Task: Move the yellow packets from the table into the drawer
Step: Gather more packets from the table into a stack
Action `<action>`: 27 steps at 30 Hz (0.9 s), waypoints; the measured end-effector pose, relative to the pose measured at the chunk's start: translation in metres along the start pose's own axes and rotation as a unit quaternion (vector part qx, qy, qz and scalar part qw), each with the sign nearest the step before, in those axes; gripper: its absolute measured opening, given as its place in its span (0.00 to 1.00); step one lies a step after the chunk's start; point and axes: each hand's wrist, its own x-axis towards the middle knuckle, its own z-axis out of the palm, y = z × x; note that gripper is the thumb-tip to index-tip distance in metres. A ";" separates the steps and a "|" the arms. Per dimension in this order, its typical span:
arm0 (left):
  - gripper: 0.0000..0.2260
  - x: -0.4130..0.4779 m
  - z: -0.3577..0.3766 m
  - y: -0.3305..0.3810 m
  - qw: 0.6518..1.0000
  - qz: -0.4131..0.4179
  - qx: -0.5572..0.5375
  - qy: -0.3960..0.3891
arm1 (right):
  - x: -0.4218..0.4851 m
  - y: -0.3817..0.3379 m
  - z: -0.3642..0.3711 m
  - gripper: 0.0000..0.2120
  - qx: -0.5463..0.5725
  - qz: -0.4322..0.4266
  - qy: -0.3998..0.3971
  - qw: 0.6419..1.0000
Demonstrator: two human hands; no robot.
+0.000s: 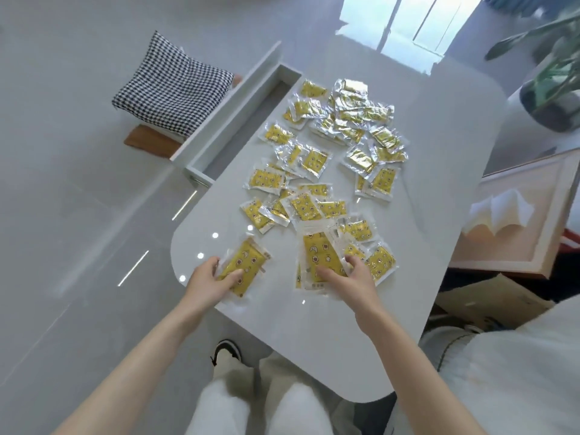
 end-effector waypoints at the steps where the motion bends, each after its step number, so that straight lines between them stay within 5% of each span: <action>1: 0.10 -0.005 -0.009 0.011 1.000 0.011 -0.011 0.009 | -0.007 -0.011 0.003 0.22 -0.002 -0.008 -0.003 1.000; 8: 0.09 -0.038 -0.080 0.057 0.995 0.048 -0.087 0.019 | -0.047 -0.070 0.045 0.23 0.008 -0.022 -0.028 0.999; 13: 0.08 -0.054 -0.147 0.051 0.991 0.037 -0.125 0.025 | -0.064 -0.097 0.108 0.32 0.030 -0.009 -0.051 0.998; 27: 0.07 -0.019 -0.385 0.004 0.985 0.006 -0.173 0.011 | -0.096 -0.179 0.344 0.25 0.090 0.019 -0.063 0.994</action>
